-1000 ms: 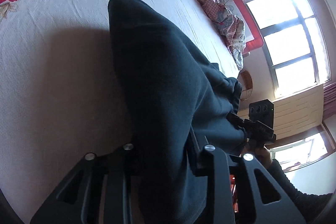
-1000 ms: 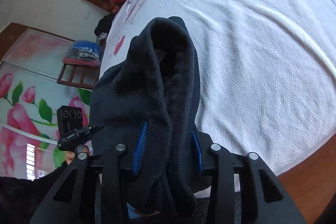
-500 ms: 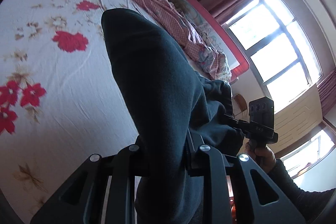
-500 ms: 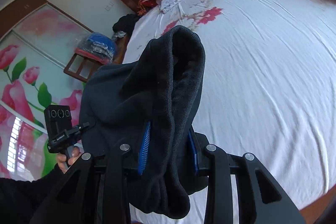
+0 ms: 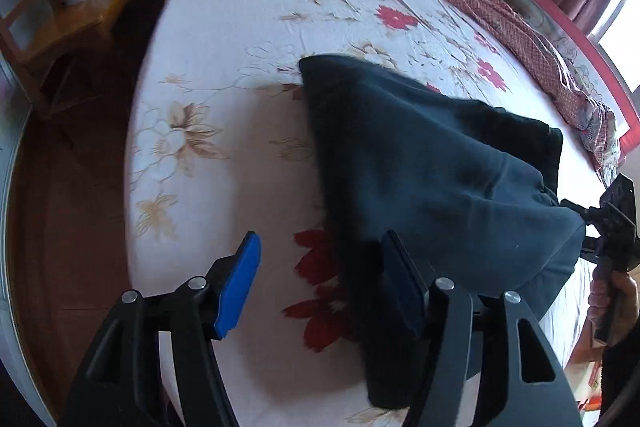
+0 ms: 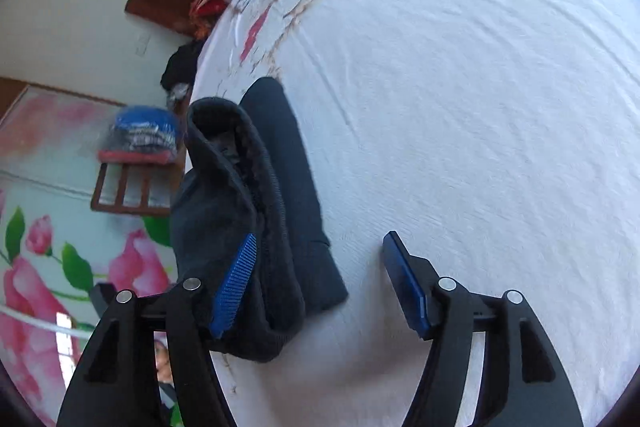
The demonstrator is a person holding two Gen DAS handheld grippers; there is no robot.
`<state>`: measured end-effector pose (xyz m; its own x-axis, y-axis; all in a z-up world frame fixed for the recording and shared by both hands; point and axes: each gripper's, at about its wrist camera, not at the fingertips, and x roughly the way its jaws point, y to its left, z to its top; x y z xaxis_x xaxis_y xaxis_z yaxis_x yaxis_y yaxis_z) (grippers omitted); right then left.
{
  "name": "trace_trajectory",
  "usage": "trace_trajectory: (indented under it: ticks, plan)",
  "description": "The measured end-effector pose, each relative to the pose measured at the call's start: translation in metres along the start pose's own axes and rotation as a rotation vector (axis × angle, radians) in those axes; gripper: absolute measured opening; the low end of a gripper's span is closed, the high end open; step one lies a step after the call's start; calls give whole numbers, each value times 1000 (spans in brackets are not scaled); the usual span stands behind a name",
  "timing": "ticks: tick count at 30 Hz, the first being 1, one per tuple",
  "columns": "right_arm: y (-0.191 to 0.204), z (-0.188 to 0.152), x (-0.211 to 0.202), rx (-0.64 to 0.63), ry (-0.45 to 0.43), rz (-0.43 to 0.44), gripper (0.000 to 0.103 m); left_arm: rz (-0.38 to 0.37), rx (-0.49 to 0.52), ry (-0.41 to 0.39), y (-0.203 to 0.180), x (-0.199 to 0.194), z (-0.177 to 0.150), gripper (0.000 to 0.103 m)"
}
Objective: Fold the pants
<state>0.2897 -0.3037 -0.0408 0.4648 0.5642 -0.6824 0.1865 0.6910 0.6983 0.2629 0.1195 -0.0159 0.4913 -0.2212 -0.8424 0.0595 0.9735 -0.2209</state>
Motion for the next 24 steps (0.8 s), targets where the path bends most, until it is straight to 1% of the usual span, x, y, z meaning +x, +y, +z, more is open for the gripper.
trace_trajectory:
  ticks: [1,2,3,4,5,6,7,8,9,10,11,12,13,14,15,16,17,18,19,20,21,22,24]
  plan:
    - [4,-3,-13,-32,-39,-17,65,29,15,-70,-3,-16,-8,62]
    - [10,-4,-24,-52,-77,-25,65,35,41,-128,-12,-31,-13,63]
    - [21,-2,-32,-75,-105,-22,65,14,85,-176,-25,-46,-18,63]
    - [36,4,-37,-102,-135,4,65,-20,118,-211,-40,-56,-19,65]
    - [52,12,-37,-132,-142,58,65,-85,150,-232,-57,-62,-15,75]
    - [70,22,-29,-170,-116,110,65,-172,198,-231,-77,-64,-12,80]
    - [88,33,-16,-197,-78,131,65,-239,264,-227,-101,-61,-9,81]
    - [102,43,2,-214,-39,143,65,-268,327,-228,-123,-55,-6,81]
    - [113,52,22,-227,14,161,65,-278,392,-226,-146,-42,-6,81]
    - [118,60,41,-214,38,159,65,-293,417,-200,-163,-33,-4,81]
    - [118,67,56,-188,75,171,65,-336,425,-149,-175,-20,-3,81]
    - [116,72,75,-160,132,202,65,-386,425,-93,-183,-4,-4,81]
    - [109,76,90,-127,153,180,65,-387,420,-48,-187,11,-9,79]
    - [96,83,104,-102,175,115,63,-389,410,-2,-188,23,-18,78]
    - [82,87,111,-76,178,106,41,-397,413,31,-188,34,-28,78]
    - [63,93,113,-4,169,118,24,-378,435,13,-188,37,-38,78]
    - [49,94,112,50,168,135,7,-353,474,-27,-191,35,-46,78]
    - [45,93,110,46,168,170,7,-323,512,-44,-197,34,-50,78]
    - [47,90,106,20,162,170,7,-304,521,-44,-200,34,-50,78]
    - [53,87,100,-13,156,157,10,-303,518,-48,-200,32,-50,81]
    - [58,84,92,-32,144,144,15,-300,522,-54,-201,30,-50,82]
    - [63,81,81,-36,122,131,18,-285,530,-60,-199,26,-53,82]
    - [78,70,57,-80,78,159,27,-245,555,-84,-202,20,-55,82]
